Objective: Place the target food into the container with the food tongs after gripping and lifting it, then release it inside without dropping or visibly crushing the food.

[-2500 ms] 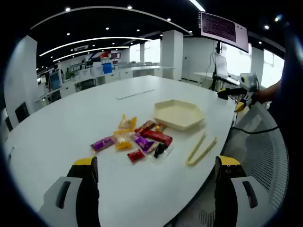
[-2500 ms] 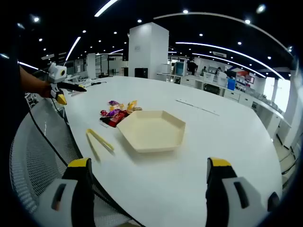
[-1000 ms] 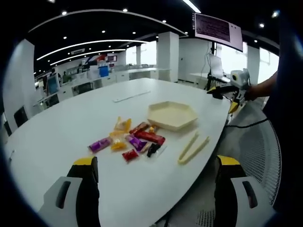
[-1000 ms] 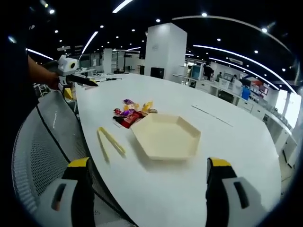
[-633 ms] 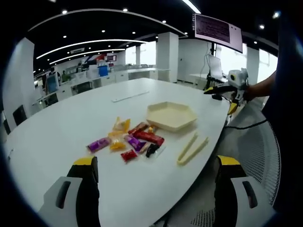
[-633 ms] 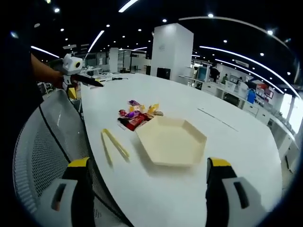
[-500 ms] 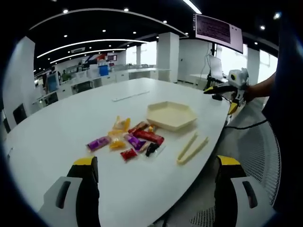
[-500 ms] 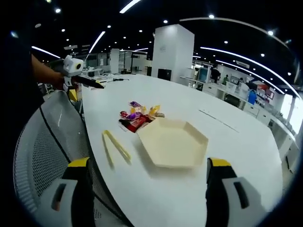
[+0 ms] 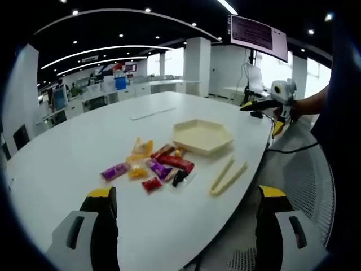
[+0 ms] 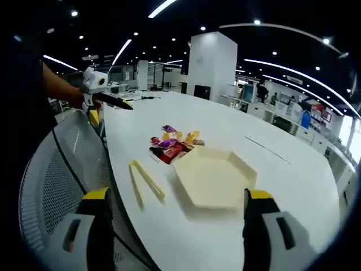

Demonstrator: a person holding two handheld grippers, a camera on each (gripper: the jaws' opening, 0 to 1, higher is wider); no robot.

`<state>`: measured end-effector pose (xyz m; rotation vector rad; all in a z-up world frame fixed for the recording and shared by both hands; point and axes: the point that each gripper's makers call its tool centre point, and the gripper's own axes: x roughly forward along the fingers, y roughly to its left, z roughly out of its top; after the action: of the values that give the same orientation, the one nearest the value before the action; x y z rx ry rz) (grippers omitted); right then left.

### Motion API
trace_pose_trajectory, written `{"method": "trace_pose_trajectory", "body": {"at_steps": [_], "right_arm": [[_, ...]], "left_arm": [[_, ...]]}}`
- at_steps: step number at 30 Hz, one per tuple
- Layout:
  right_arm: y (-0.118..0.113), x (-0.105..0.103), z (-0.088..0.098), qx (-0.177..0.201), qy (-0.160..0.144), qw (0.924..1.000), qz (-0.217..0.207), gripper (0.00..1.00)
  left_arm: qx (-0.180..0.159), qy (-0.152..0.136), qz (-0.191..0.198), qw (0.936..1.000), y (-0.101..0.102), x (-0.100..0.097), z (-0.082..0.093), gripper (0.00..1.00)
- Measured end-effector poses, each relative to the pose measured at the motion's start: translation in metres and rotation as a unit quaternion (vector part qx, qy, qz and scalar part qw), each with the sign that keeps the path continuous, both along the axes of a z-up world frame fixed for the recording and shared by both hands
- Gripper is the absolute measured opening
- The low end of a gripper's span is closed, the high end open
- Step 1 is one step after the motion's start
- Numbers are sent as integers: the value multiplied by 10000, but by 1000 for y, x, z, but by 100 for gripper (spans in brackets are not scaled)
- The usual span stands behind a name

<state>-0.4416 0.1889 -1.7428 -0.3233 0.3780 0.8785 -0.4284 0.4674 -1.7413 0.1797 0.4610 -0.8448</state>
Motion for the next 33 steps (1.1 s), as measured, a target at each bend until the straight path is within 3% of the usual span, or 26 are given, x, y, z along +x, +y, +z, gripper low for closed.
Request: {"method": "trace_pose_trajectory", "body": {"at_steps": [9,20,33], "right_arm": [[36,-1,-4,-131,23,9972,741,91],[70,-2,-19,-214,123,9910,1316,83],[82,-3,-49,-336,331,9846,1683,73]], "left_arm": [[-60,33,24,10000,-3,0,-5,99],[-119,4,136,9998,2,-9,-3,99],[-101,21,180,9998,1,-14,1,99]]}}
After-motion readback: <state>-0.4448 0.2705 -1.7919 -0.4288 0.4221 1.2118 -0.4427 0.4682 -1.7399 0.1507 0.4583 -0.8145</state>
